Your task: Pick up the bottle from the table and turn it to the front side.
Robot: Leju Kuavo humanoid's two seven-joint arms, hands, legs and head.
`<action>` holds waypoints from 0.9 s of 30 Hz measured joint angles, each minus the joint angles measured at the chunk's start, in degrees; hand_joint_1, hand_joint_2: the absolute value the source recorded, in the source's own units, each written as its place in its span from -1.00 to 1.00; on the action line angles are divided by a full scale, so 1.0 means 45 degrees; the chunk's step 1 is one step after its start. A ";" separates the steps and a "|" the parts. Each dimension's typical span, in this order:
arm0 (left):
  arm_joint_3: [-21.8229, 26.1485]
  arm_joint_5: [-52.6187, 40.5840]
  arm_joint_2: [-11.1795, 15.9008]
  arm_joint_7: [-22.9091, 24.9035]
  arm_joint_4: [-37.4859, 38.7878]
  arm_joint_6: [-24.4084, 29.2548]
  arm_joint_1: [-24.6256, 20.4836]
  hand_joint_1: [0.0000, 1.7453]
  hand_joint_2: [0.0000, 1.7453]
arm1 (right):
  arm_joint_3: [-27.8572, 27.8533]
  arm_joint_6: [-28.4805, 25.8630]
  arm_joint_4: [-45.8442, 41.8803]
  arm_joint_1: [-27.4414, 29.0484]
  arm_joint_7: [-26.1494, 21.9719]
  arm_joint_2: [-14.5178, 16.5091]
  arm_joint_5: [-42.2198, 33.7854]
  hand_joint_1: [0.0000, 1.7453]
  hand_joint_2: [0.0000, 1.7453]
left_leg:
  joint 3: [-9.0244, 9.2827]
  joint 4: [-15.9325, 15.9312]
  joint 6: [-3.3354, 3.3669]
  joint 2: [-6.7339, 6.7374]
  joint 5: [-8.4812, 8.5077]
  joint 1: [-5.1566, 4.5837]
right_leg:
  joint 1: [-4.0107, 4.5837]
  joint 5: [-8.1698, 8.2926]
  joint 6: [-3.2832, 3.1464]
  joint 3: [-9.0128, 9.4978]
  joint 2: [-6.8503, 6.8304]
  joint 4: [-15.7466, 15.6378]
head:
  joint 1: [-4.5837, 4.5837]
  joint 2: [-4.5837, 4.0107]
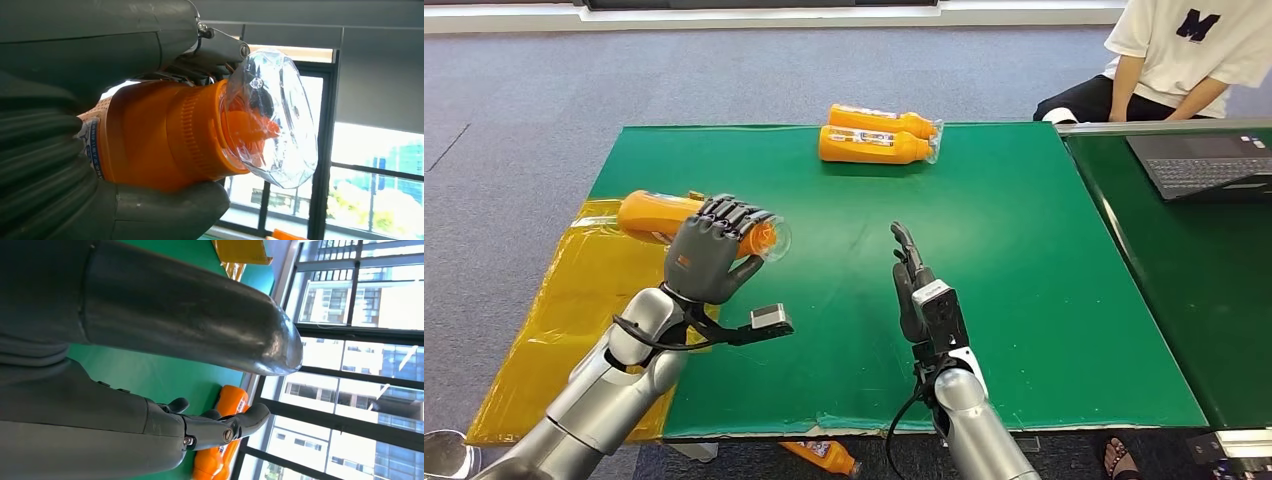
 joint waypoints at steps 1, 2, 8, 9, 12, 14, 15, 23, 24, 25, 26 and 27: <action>0.0079 -0.0500 0.0080 0.0196 0.0097 0.0275 0.0105 1.00 1.00 | 0.0000 0.0001 0.0001 -0.0012 0.0000 0.0000 -0.0012 -1.00 -1.00 | 0.0000 0.0000 0.0000 0.0002 0.0000 0.0000 | -0.0001 0.0000 0.0000 0.0000 0.0001 0.0000 | 0.0000 0.0000; 0.0166 -0.1024 0.0173 0.0403 0.0199 0.0566 0.0221 1.00 1.00 | 0.0000 0.0001 0.0001 -0.0020 0.0000 0.0000 -0.0023 -1.00 -1.00 | 0.0000 0.0000 0.0000 0.0004 0.0000 -0.0001 | -0.0001 0.0000 0.0000 -0.0001 0.0001 0.0000 | 0.0000 0.0000; 0.1362 -0.3782 0.0631 0.1512 0.0593 0.1442 0.1512 1.00 1.00 | 0.0000 0.0058 0.0001 -0.0062 -0.0006 -0.0005 -0.0056 -1.00 -1.00 | -0.0001 -0.0004 -0.0001 0.0011 -0.0001 0.0000 | 0.0002 -0.0002 -0.0002 -0.0012 0.0009 0.0000 | 0.0000 -0.0001; 0.1675 -0.4030 0.0663 0.1589 0.0594 0.1490 0.1828 1.00 1.00 | 0.0000 0.0091 0.0001 -0.0079 -0.0013 -0.0011 -0.0059 -1.00 -1.00 | -0.0002 -0.0004 -0.0001 0.0014 -0.0001 0.0000 | 0.0002 -0.0002 -0.0002 -0.0017 0.0012 0.0000 | 0.0000 -0.0001; 0.2499 -0.4277 0.0731 0.1656 0.0551 0.1539 0.2617 1.00 1.00 | 0.0000 0.0157 0.0001 -0.0115 -0.0033 -0.0036 -0.0061 -1.00 -1.00 | -0.0011 -0.0005 -0.0002 0.0010 -0.0001 0.0000 | 0.0003 -0.0003 -0.0002 -0.0027 0.0013 0.0000 | 0.0000 0.0000; 0.2888 -0.4365 0.0759 0.1659 0.0462 0.1525 0.3018 1.00 1.00 | 0.0000 0.0172 0.0001 -0.0120 -0.0032 -0.0044 -0.0050 -1.00 -1.00 | -0.0016 -0.0005 -0.0001 0.0006 -0.0001 0.0000 | 0.0002 -0.0004 -0.0002 -0.0028 0.0010 0.0000 | 0.0000 0.0000; 0.3056 -0.4446 0.0762 0.1659 0.0380 0.1493 0.3212 1.00 1.00 | 0.0000 0.0183 0.0001 -0.0120 -0.0022 -0.0044 -0.0034 -1.00 -1.00 | -0.0017 -0.0005 -0.0001 0.0007 -0.0001 0.0000 | 0.0001 -0.0004 -0.0002 -0.0029 0.0011 0.0000 | 0.0000 0.0000; 0.4041 -0.5557 0.0509 0.2165 -0.0083 0.1095 0.4511 1.00 1.00 | -0.0017 0.0341 0.0001 -0.0122 0.0090 -0.0044 0.0187 -1.00 -1.00 | -0.0020 -0.0004 -0.0001 0.0011 -0.0002 -0.0002 | -0.0002 -0.0003 -0.0002 -0.0032 0.0013 -0.0001 | 0.0000 0.0000; 0.4145 -0.5561 0.0463 0.2190 -0.0071 0.1049 0.4632 1.00 1.00 | -0.0021 0.0366 0.0001 -0.0122 0.0098 -0.0044 0.0202 -1.00 -1.00 | -0.0020 -0.0004 -0.0001 0.0011 -0.0002 -0.0002 | -0.0001 -0.0002 -0.0002 -0.0032 0.0013 -0.0001 | 0.0000 0.0000; 0.4256 -0.5561 0.0412 0.2198 -0.0047 0.1013 0.4747 1.00 1.00 | -0.0023 0.0389 0.0001 -0.0124 0.0100 -0.0044 0.0225 -1.00 -1.00 | -0.0020 -0.0004 -0.0001 0.0012 -0.0002 -0.0002 | -0.0001 -0.0002 -0.0002 -0.0032 0.0014 -0.0001 | 0.0000 -0.0001; 0.4370 -0.5560 0.0355 0.2196 -0.0005 0.0986 0.4846 1.00 1.00 | -0.0024 0.0409 0.0001 -0.0128 0.0100 -0.0044 0.0248 -1.00 -1.00 | -0.0020 -0.0004 -0.0001 0.0012 -0.0002 -0.0001 | -0.0001 -0.0002 -0.0002 -0.0033 0.0013 -0.0001 | -0.0001 -0.0001; 0.4473 -0.5555 0.0302 0.2173 0.0050 0.0957 0.4931 1.00 1.00 | -0.0025 0.0423 0.0001 -0.0133 0.0098 -0.0044 0.0267 -1.00 -1.00 | -0.0020 -0.0004 -0.0001 0.0011 -0.0002 -0.0001 | 0.0000 -0.0003 -0.0002 -0.0033 0.0013 -0.0001 | -0.0001 -0.0002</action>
